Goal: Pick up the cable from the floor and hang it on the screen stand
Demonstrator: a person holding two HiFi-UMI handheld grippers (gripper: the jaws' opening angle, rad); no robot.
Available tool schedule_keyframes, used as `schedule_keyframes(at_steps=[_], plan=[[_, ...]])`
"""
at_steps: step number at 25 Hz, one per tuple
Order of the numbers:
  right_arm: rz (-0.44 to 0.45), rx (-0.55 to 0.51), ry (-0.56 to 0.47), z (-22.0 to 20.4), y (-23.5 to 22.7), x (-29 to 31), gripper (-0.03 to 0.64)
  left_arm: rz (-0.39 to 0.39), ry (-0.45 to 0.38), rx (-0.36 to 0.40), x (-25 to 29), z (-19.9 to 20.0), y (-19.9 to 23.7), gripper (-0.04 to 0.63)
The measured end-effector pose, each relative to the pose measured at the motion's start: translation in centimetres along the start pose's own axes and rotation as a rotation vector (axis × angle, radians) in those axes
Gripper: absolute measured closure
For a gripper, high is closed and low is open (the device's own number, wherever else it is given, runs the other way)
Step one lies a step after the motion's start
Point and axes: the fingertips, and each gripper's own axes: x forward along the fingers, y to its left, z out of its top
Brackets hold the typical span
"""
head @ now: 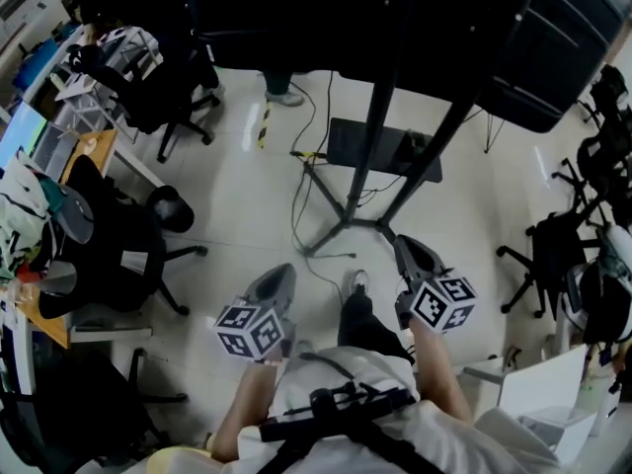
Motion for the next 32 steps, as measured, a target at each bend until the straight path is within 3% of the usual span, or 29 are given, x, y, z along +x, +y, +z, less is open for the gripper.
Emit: schedule_keyframes(at_steps=[7,14,23,32], plan=[[0.149,-0.051,0.044,4.8,-1.7,8.5,0.607,0.093,0.021,0.043,8.5,3.3,2.4,0.595],[0.249,-0.048,0.119,6.0,-5.7,12.7,0.607,0.141,0.065,0.066,17.1,4.6,1.9,0.595],[0.267,-0.003,0.177,5.4,-10.9,15.5,0.607,0.207,0.144,0.093,21.9,4.0,1.9,0.586],[0.275,-0.006,0.205,3.9,-9.0,20.3,0.607,0.204,0.166,0.097,23.2,5.1,6.2,0.586]])
